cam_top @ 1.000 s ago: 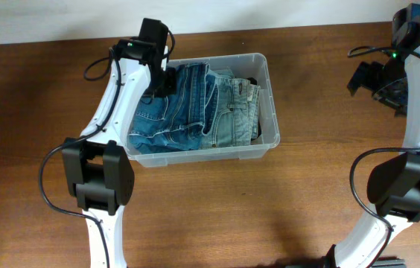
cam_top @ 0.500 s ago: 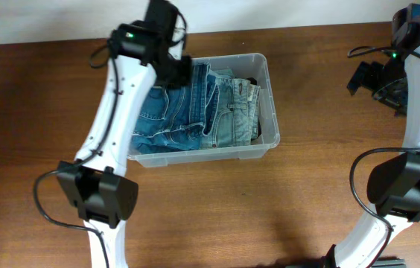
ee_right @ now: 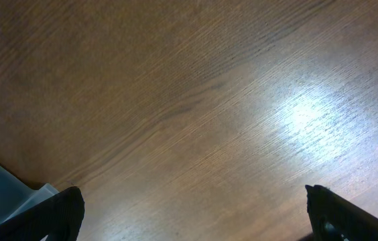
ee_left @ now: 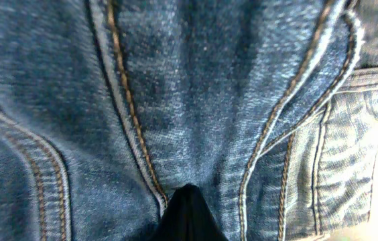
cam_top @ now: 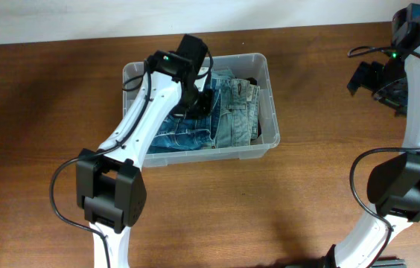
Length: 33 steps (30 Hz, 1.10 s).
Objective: Pack container
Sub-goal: 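Press and tuck the dark-blue jeans down with the left gripper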
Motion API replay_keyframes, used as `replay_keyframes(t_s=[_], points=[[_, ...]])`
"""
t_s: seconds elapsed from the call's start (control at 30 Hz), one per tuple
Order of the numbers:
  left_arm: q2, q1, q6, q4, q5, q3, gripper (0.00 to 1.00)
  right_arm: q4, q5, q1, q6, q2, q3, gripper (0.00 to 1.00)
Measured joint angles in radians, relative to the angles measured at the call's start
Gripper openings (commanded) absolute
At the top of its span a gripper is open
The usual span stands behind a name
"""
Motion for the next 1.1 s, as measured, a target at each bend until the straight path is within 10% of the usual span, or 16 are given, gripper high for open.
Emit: replay_keyframes(t_s=[1.1], points=[[0.102, -0.005, 0.01, 0.266, -0.166, 0.148, 0.02, 0.0, 0.0, 0.0, 0.0, 0.0, 0.0, 0.98]])
